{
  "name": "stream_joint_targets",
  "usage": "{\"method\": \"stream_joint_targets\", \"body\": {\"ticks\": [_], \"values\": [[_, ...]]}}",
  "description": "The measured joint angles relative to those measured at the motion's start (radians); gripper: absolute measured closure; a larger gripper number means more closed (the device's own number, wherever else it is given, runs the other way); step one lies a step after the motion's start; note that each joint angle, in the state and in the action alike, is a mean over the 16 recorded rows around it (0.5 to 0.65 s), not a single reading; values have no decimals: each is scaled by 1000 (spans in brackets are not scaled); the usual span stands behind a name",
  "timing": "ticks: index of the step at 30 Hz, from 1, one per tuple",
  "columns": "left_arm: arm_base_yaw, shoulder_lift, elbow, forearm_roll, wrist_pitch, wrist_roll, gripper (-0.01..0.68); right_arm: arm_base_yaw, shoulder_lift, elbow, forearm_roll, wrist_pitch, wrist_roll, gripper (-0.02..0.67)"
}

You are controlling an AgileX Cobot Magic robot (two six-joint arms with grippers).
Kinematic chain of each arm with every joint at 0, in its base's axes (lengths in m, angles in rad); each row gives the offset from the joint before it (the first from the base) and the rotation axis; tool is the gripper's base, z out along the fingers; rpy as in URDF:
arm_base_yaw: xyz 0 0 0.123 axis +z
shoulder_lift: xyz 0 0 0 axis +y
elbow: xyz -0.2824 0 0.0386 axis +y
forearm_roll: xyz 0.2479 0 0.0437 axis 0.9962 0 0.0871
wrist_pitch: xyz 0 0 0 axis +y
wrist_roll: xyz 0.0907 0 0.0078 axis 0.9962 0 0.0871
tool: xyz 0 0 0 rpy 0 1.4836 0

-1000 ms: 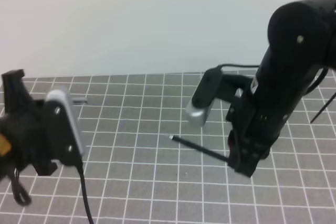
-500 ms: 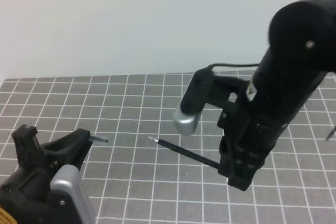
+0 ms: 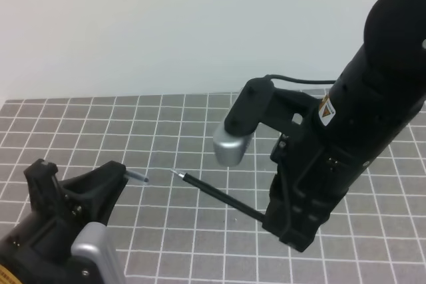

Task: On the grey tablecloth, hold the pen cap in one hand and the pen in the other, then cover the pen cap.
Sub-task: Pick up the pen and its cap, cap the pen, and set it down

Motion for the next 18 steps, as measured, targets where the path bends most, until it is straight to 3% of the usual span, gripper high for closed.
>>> {"method": "stream_joint_targets", "body": {"ticks": [18], "values": [[-3,0,-5,57,-30,14,672,19,13,1,22,0,30,652]]}}
